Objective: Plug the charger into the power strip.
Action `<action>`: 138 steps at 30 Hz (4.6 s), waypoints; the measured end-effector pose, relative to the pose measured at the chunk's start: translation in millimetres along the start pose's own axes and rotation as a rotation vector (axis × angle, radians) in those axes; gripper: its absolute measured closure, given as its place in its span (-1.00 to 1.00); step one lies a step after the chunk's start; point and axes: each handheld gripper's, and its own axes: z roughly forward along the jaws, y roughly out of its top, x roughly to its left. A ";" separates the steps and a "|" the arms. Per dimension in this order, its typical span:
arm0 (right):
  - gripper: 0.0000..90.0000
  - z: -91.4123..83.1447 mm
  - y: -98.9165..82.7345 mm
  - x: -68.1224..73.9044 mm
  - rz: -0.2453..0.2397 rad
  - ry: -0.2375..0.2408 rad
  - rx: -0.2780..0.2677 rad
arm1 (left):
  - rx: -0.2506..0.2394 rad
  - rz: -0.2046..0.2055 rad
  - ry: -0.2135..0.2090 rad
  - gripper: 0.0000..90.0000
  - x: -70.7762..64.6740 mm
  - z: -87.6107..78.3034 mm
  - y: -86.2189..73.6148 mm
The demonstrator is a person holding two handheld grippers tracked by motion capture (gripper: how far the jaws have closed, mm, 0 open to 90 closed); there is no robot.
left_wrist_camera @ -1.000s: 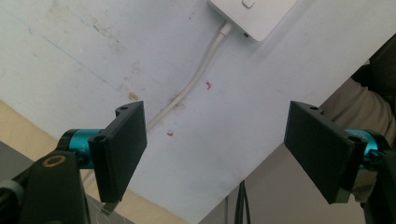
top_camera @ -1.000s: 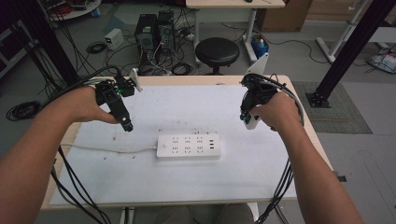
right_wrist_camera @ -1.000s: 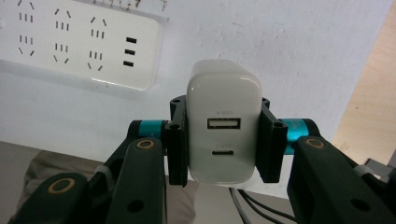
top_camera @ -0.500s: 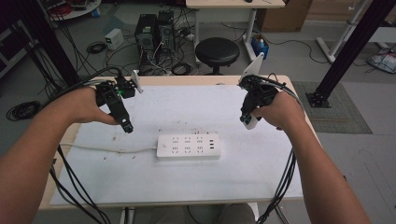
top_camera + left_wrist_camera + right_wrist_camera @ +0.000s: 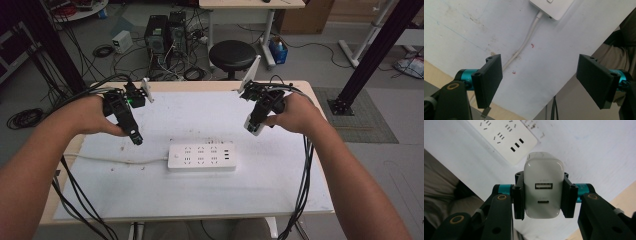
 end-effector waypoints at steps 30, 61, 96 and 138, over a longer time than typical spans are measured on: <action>0.38 41.7 60.6 41.9 -0.532 0.108 0.069 | 0.001 0.021 -0.008 -0.53 -4.4 -4.1 -3.2; 0.38 124.7 91.9 41.0 -0.650 0.138 0.134 | 0.033 0.044 -0.015 -0.53 -2.5 9.3 -0.7; 0.39 145.7 95.1 41.9 -0.685 0.115 0.158 | 0.037 0.047 -0.023 -0.53 1.4 17.1 -0.5; 0.39 155.6 96.5 48.2 -0.712 0.077 0.182 | 0.046 0.062 -0.032 -0.53 6.8 21.4 5.2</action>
